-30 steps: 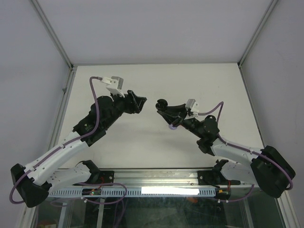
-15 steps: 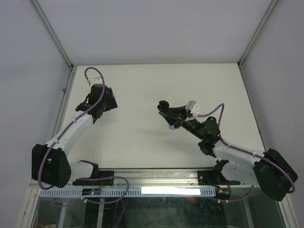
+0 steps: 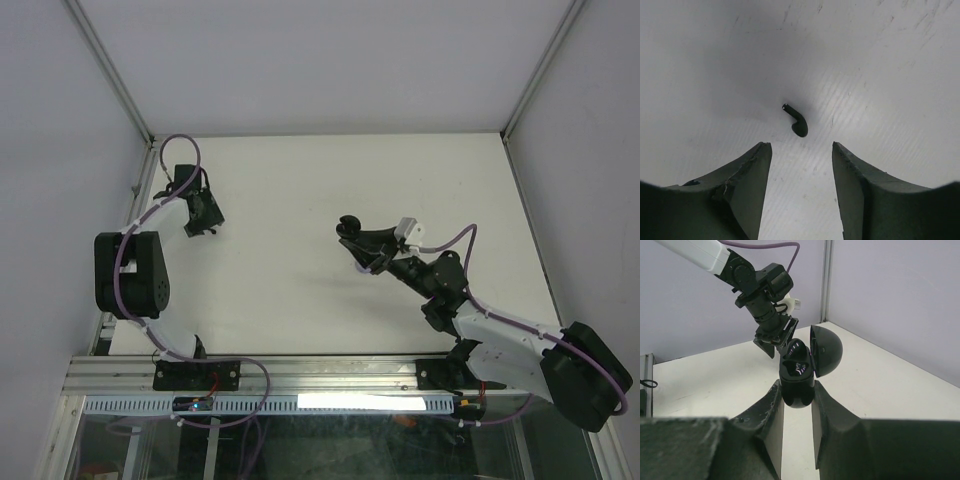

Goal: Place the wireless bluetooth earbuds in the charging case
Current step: Move the earbud to the center of the board.

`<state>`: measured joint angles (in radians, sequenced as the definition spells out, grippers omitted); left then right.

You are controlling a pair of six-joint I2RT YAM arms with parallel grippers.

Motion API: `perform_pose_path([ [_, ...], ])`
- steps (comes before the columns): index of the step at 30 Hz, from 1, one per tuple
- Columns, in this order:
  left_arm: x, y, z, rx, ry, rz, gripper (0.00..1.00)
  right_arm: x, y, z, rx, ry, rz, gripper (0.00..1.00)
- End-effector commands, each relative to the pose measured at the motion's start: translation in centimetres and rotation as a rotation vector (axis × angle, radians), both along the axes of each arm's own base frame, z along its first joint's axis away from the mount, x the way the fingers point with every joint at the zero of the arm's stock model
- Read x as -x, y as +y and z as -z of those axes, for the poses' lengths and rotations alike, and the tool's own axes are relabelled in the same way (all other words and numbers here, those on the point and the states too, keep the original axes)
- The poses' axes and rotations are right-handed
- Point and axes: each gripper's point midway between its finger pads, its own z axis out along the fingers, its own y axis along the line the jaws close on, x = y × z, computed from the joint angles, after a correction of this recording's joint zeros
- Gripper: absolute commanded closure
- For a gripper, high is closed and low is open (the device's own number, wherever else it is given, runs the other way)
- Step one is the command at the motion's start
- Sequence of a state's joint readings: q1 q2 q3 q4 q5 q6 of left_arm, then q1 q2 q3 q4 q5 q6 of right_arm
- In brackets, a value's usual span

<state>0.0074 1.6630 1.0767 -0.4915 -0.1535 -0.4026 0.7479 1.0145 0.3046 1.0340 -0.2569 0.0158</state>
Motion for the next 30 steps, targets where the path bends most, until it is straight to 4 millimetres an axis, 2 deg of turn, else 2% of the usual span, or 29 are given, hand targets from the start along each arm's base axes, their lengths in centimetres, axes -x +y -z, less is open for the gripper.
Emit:
perform_pose_path([
  [1,-1.9,0.2,0.4,-0.011,0.017,0.023,0.49,0.1,-0.7,-2.0,-0.043,-0.064,0.028,1.0],
  [10,-2.6,0.8,2.8,-0.052,0.106,0.052,0.63,0.1,-1.1,-1.8,-0.048,-0.062,0.038,1.0],
  [14,-2.1,0.8,3.9,-0.056,0.149,0.069,0.72,0.3,-1.3,-2.0,-0.054,-0.066,0.039,1.0],
  [17,-1.4,0.2,4.2,-0.034,0.174,0.106,0.75,0.3,-1.4,-2.1,-0.055,-0.069,0.044,1.0],
  [20,-0.8,-1.5,3.9,-0.025,0.174,0.18,0.77,0.4,-1.6,-2.3,-0.065,-0.073,0.048,1.0],
  [23,-0.2,-4.2,3.3,-0.035,0.167,0.286,0.81,0.4,-1.9,-2.5,-0.065,-0.076,0.055,1.0],
  [27,0.9,-9.2,2.1,-0.072,0.149,0.456,0.84,0.4,-2.2,-2.2,-0.055,-0.072,0.073,1.0],
  [30,2.6,-13.1,1.9,-0.063,0.151,0.583,0.85,0.4,-2.7,-2.3,-0.053,-0.076,0.095,1.0],
])
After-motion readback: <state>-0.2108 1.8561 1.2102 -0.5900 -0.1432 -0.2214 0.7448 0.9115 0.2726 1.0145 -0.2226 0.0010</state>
